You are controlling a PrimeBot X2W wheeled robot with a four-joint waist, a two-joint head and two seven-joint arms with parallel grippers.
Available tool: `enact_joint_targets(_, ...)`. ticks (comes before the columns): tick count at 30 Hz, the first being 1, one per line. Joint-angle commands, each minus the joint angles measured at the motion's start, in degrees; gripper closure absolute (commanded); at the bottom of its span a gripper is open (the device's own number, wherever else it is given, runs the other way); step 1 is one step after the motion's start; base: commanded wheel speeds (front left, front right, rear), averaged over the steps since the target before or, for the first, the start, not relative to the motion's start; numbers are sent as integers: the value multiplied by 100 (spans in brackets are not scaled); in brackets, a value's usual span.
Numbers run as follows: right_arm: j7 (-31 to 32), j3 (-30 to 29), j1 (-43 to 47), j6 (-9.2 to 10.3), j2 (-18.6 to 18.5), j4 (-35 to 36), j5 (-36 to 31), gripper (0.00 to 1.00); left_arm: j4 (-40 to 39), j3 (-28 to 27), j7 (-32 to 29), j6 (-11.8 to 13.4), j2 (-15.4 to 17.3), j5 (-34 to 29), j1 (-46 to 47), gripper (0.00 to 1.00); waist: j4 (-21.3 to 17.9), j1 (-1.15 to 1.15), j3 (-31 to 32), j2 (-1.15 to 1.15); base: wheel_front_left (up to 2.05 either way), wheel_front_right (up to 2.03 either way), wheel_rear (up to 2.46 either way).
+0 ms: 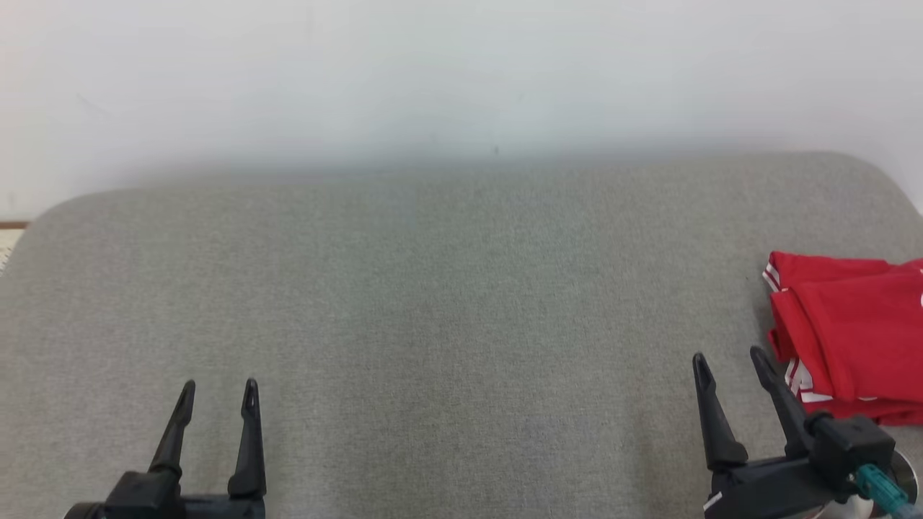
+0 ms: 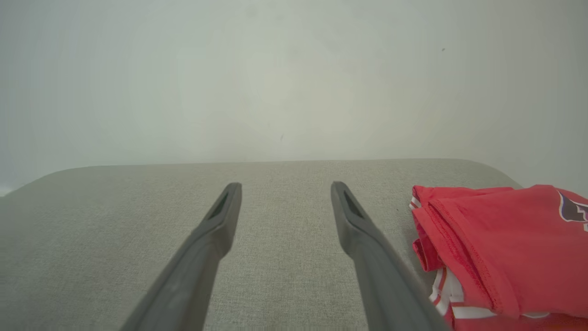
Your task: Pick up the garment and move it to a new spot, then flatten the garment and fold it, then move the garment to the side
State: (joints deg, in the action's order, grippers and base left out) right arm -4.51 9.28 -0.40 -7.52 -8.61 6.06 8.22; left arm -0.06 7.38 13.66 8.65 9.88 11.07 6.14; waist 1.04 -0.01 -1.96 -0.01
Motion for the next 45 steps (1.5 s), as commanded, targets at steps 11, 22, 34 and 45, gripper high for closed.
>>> enact_joint_targets(11, 114, -217, 384, 6, 98, 171, -125, 0, -16, 21, -91, 52, 114, 37, -362, 0, 136, 1, 322, 1, 0, 0, 0)
enact_joint_targets(22, 142, -251, 457, 6, 160, 231, -104, 0, 24, 54, -146, 81, 153, 97, -344, 0, 126, 1, 337, 1, 0, 0, 0)
enact_joint_targets(34, 138, -231, 402, 0, 173, 208, -66, 100, 51, 95, -163, 101, 170, 91, -285, 100, 117, 1, 338, 1, 0, 0, 0)
enact_joint_targets(45, 368, -526, 240, 0, 97, -219, 962, 100, 328, 228, -162, -55, 44, 1050, -148, 100, 101, 1, 323, 1, 0, 0, 0)
